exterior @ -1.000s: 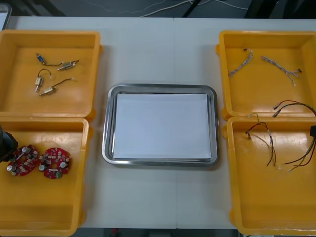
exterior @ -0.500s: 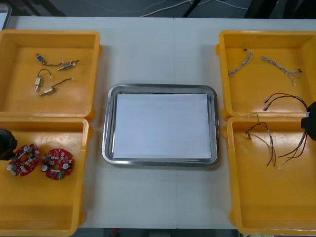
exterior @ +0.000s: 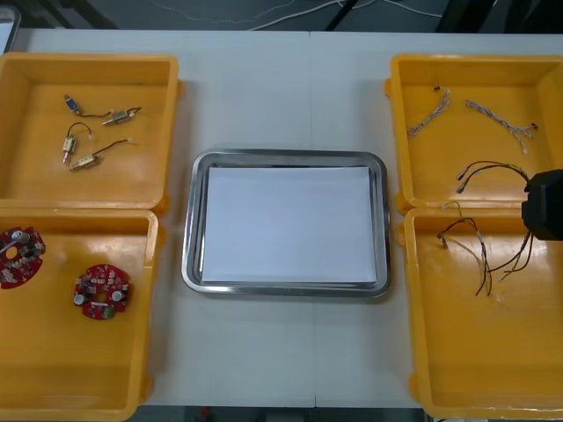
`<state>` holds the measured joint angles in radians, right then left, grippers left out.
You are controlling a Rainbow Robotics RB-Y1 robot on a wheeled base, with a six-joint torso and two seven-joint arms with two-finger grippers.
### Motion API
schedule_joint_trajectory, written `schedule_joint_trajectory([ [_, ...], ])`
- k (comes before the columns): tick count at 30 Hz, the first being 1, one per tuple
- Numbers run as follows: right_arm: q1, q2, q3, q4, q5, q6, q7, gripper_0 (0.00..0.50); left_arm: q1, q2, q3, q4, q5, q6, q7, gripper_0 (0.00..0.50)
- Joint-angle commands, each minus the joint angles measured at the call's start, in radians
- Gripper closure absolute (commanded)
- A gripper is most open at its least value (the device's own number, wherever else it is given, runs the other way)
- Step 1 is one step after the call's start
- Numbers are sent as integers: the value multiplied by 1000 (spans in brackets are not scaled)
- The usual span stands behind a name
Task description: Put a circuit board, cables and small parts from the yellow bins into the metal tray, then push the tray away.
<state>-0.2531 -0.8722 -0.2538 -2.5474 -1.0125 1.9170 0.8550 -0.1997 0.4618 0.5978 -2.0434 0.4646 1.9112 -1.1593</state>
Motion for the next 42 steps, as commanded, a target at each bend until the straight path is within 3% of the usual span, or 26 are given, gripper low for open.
schedule_joint_trajectory([
  [1, -43, -39, 16, 21, -8, 3, 24, 500, -24, 49, -20, -107, 28, 9, -54, 500],
  [11, -115, -70, 119, 65, 23, 3, 16, 500, -37, 77, -211, -204, 43, 9, 6, 500],
  [21, -123, -73, 126, 85, 26, 3, 24, 500, -118, 136, -360, -207, 206, 9, 145, 500],
  [33, -123, -73, 128, 88, 18, 3, 18, 500, -241, 192, -604, -219, 181, 9, 349, 500],
  [42, -123, -73, 128, 88, 18, 3, 18, 500, -310, 236, -754, -218, 207, 9, 509, 500],
])
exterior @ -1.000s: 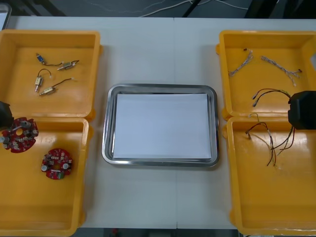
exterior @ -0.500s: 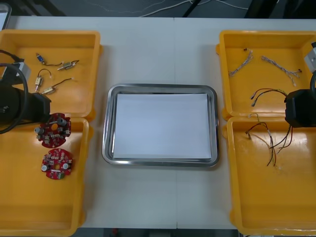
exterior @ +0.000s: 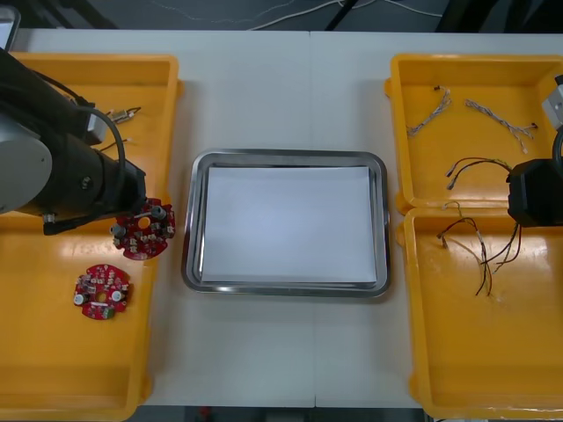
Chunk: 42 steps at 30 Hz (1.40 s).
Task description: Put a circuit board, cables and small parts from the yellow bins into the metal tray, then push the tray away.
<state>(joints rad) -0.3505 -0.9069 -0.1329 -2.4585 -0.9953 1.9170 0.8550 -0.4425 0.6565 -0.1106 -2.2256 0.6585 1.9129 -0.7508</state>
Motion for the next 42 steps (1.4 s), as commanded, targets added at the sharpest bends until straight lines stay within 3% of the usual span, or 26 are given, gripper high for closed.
schedule_joint_trajectory([
  [1, -25, -38, 7, 0, 1, 3, 18, 500, -76, 41, -60, -37, 15, 7, 116, 500],
  [8, -25, -38, 7, 0, 1, 3, 18, 500, -145, 63, -201, -28, -3, 7, 234, 500],
  [18, -25, -38, 7, 0, 1, 3, 18, 500, -232, 64, -339, 53, 7, 7, 298, 500],
  [26, -25, -38, 7, 0, 1, 3, 18, 500, -294, 51, -437, 138, -2, -64, 326, 500],
  [36, -25, -38, 7, 0, 1, 3, 18, 500, -317, 0, -538, 236, -105, -202, 321, 500],
  [42, -25, -38, 7, 0, 1, 3, 18, 500, -315, -35, -555, 239, -129, -216, 311, 500],
])
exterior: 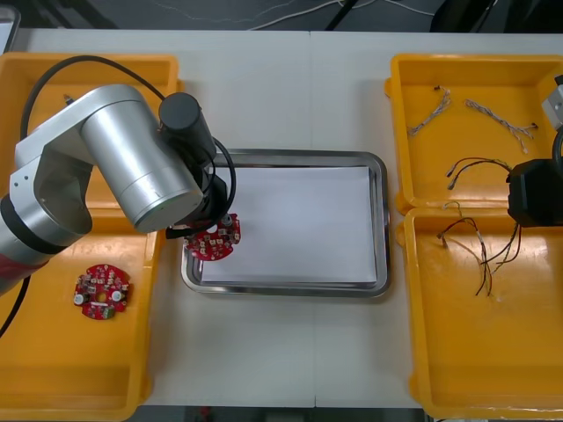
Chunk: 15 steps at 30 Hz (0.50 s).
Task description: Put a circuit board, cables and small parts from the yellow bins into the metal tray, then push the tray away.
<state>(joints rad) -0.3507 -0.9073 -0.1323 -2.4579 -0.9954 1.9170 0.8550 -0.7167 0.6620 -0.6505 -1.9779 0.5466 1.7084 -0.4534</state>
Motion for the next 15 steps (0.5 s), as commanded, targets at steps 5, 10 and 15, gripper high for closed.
schedule_joint_trajectory([
  [5, -25, -38, 7, -1, 1, 3, 18, 500, -41, -71, -44, -7, -63, -15, 13, 500],
  [10, -25, -38, 7, -1, 1, 3, 18, 500, -38, -87, -66, 4, -93, -15, 12, 500],
  [15, -25, -38, 7, -1, 1, 3, 18, 500, -30, -96, -86, 25, -116, -36, 9, 500],
])
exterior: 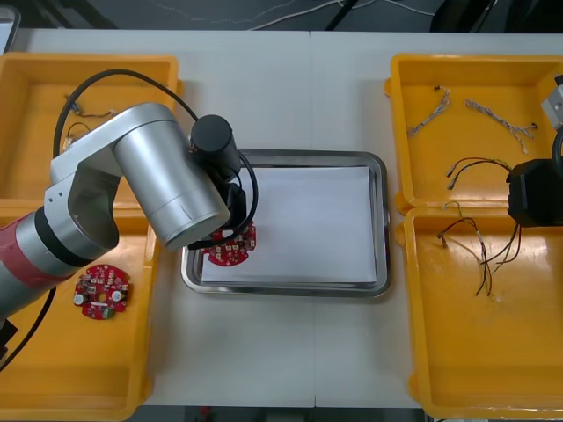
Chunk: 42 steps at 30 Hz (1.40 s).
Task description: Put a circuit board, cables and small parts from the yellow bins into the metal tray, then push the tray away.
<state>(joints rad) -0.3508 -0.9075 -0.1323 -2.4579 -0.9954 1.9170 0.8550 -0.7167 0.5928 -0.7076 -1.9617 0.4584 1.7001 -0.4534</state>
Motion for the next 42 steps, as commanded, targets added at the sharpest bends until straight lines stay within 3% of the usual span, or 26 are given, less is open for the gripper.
schedule_joint_trajectory([
  [1, -25, -37, 7, -1, 1, 3, 18, 500, -29, -27, -35, 12, -30, -37, 9, 500],
  [42, -25, -37, 7, -1, 1, 3, 18, 500, 34, -59, -87, 55, -138, -85, 13, 500],
])
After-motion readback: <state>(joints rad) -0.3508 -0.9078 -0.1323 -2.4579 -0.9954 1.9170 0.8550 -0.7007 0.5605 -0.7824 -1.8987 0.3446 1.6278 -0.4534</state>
